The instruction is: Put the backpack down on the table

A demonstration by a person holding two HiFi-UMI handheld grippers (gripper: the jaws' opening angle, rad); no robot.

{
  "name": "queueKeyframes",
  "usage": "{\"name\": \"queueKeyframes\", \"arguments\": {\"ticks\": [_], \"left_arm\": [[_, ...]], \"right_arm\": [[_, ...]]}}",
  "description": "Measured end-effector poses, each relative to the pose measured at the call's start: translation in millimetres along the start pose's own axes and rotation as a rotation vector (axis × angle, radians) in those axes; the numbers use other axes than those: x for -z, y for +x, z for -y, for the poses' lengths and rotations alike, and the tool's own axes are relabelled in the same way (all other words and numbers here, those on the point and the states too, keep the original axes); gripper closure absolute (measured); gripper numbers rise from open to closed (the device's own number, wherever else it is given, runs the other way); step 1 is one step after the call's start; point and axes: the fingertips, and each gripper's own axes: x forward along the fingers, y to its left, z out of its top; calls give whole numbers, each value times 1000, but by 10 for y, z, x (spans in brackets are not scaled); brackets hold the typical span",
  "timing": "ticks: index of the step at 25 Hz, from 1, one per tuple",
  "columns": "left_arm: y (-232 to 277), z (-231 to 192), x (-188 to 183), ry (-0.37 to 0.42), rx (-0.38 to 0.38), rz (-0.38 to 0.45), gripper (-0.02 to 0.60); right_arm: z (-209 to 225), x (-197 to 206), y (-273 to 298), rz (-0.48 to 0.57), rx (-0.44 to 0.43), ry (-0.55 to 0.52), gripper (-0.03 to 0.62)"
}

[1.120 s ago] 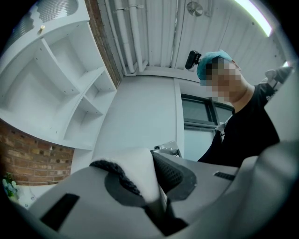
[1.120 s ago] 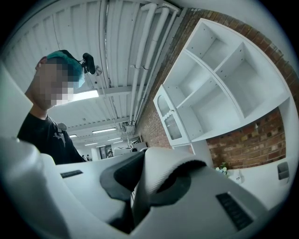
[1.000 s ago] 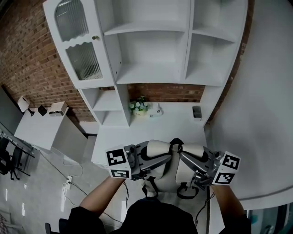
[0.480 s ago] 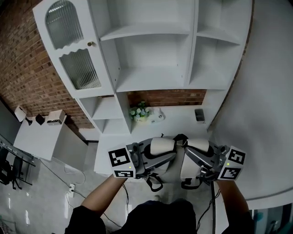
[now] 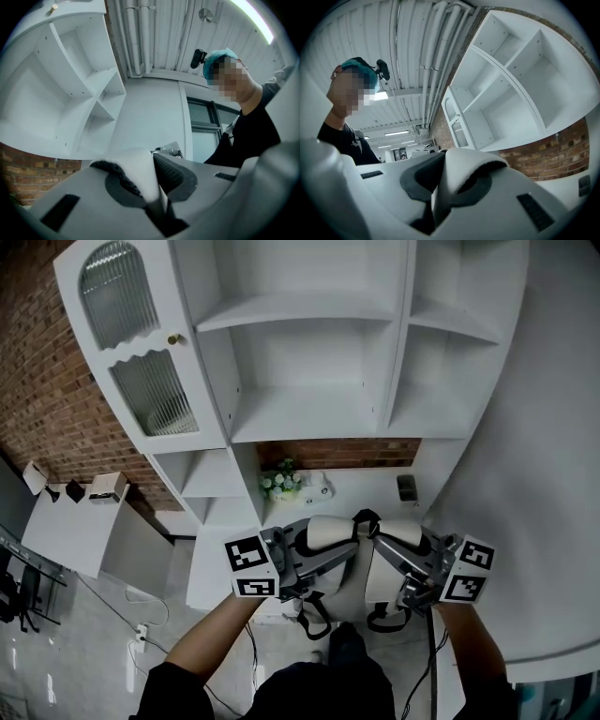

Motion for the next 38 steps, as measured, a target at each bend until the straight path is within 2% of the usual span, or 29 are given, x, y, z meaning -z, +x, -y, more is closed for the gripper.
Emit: {"name": "queueKeyframes", "arguments": {"ticks": [14, 23, 33, 38], "left_arm": [[215, -865, -217, 39, -27, 9, 520], [348, -1438, -237, 59, -64, 13, 520], [379, -1859, -62, 37, -98, 17, 520], [394, -1937, 143, -9, -106, 6, 519]], "right_arm": [[702, -347, 230, 0, -49, -37, 545], [1273, -482, 385, -1, -53, -13, 545], [1724, -383, 465, -7, -76, 37, 545], [1851, -198, 440, -34, -75, 58, 545]]}}
